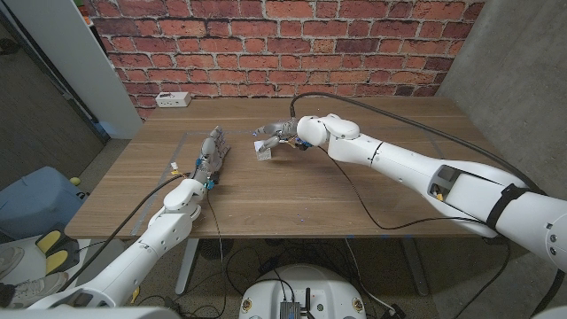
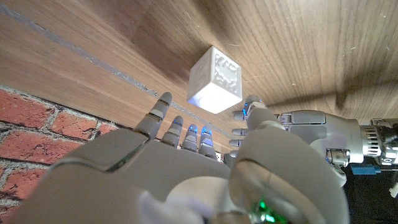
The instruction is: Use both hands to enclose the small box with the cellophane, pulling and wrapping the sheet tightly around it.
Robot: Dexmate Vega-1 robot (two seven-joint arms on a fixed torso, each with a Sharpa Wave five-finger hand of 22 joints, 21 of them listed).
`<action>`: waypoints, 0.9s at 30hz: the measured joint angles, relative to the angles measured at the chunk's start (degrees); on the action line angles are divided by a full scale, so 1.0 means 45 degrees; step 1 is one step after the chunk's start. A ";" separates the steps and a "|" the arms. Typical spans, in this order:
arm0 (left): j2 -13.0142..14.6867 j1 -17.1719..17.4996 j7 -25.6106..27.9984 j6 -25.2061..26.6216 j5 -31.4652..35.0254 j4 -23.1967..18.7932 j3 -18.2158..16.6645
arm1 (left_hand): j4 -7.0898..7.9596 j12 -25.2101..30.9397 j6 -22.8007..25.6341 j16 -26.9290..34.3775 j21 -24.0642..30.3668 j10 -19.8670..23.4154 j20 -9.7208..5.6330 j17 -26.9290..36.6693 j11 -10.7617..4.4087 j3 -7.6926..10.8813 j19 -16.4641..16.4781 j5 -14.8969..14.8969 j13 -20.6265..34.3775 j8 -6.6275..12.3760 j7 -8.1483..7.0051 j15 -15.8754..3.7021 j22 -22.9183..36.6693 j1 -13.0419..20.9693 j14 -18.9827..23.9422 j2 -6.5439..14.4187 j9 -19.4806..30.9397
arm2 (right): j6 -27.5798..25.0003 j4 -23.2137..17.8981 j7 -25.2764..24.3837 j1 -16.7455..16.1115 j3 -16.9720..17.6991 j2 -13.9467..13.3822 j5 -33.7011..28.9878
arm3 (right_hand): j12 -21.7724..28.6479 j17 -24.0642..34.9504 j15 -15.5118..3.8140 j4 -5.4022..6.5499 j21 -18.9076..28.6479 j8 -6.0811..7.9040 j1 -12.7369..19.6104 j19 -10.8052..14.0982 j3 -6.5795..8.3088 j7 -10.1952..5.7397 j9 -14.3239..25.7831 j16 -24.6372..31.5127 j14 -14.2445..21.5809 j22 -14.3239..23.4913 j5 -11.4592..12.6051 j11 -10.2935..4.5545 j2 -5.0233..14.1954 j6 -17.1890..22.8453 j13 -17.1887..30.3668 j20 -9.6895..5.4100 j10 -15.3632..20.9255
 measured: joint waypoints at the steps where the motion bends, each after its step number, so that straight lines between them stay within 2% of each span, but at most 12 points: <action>1: -0.0001 -0.0001 0.0000 -0.0001 -0.0005 0.0010 -0.0005 | 0.0000 0.0000 0.0000 0.0000 0.0000 0.0000 0.0000 0.0000 0.0000 0.0000 0.0000 0.0000 0.0000 0.0000 0.0000 0.0000 0.0000 0.0000 0.0000 0.0000 0.0000 | 0.0050 0.0127 0.0018 0.0050 -0.0038 0.0066 -0.0007 | 0.0000 0.0000 -0.0025 0.0000 0.0000 0.0000 0.0060 0.0002 0.0000 0.0000 0.0000 0.0000 0.0025 0.0000 0.0000 0.0000 -0.0060 0.0001 0.0000 0.0003 0.0000; 11: -0.0025 -0.0045 0.0008 -0.0003 -0.0045 0.0134 -0.0028 | 0.0000 0.0000 0.0000 0.0000 0.0000 0.0000 0.0000 0.0000 0.0000 0.0000 0.0000 0.0000 0.0000 0.0000 0.0000 0.0000 0.0000 0.0000 0.0000 0.0000 0.0000 | 0.0478 0.1320 0.0093 0.0504 -0.0411 0.0676 -0.0054 | 0.0000 0.0000 -0.0039 0.0000 0.0001 -0.0001 0.0235 0.0047 0.0000 0.0000 0.0000 0.0000 0.0049 0.0000 0.0000 0.0048 -0.0101 0.0001 -0.0001 0.0046 0.0049; 17: -0.0053 -0.0129 0.0003 0.0020 -0.0056 0.0257 -0.0031 | -0.0013 0.0000 0.0000 0.0000 0.0001 0.0000 0.0000 0.0000 0.0000 -0.0094 0.0000 0.0000 0.0000 0.0000 0.0000 0.0000 0.0002 0.0000 0.0000 0.0000 0.0000 | 0.0709 0.2107 0.0091 0.0788 -0.0654 0.1070 -0.0084 | 0.0133 0.0001 -0.0081 -0.0055 0.0001 0.0108 0.0489 0.0223 0.0056 0.0019 -0.0001 0.0000 0.0377 0.0001 0.0000 0.0144 -0.0130 0.0026 0.0000 0.0051 0.0145; 22: -0.0070 -0.0186 -0.0008 0.0055 -0.0063 0.0331 -0.0032 | 0.0001 0.0000 -0.0048 0.0000 -0.0048 0.0000 0.0000 0.0000 0.0000 -0.0108 0.0000 0.0000 0.0000 0.0000 0.0047 0.0000 0.0004 0.0000 0.0000 0.0000 -0.0001 | 0.0847 0.2587 -0.0013 0.0960 -0.0860 0.1308 -0.0151 | 0.0455 0.0057 -0.0152 -0.0107 0.0173 0.0347 0.1495 0.1081 0.0107 0.0103 -0.0001 0.0391 0.1682 0.0033 0.0000 0.0262 -0.0299 0.0861 -0.0001 -0.0076 0.1152; 24: -0.0073 -0.0202 -0.0013 0.0070 -0.0065 0.0350 -0.0032 | 0.0001 0.0000 -0.0048 0.0000 -0.0047 0.0000 0.0000 0.0000 0.0000 -0.0108 0.0000 0.0000 0.0000 0.0000 0.0047 0.0000 0.0005 0.0000 0.0000 0.0000 -0.0001 | 0.0870 0.2687 -0.0053 0.0997 -0.0910 0.1355 -0.0177 | 0.0667 0.0133 -0.0163 -0.0101 0.0224 0.0503 0.1860 0.1442 0.0102 0.0116 -0.0001 0.0594 0.2301 0.0034 0.0053 0.0347 -0.0312 0.1467 0.0052 -0.0146 0.1900; 27: -0.0082 -0.0240 -0.0027 0.0096 -0.0068 0.0390 -0.0032 | 0.0001 0.0000 -0.0048 0.0000 -0.0047 0.0000 0.0000 0.0000 0.0000 -0.0108 0.0000 0.0000 0.0000 0.0000 0.0047 0.0000 0.0006 0.0000 0.0000 0.0000 -0.0001 | 0.0902 0.2794 -0.0200 0.1037 -0.0996 0.1410 -0.0262 | 0.1032 0.0378 -0.0183 0.0043 0.0431 0.0792 0.2409 0.2195 -0.0042 0.0037 0.0019 0.1123 0.3543 0.0074 0.0058 0.0418 -0.0199 0.2853 0.0116 -0.0306 0.3270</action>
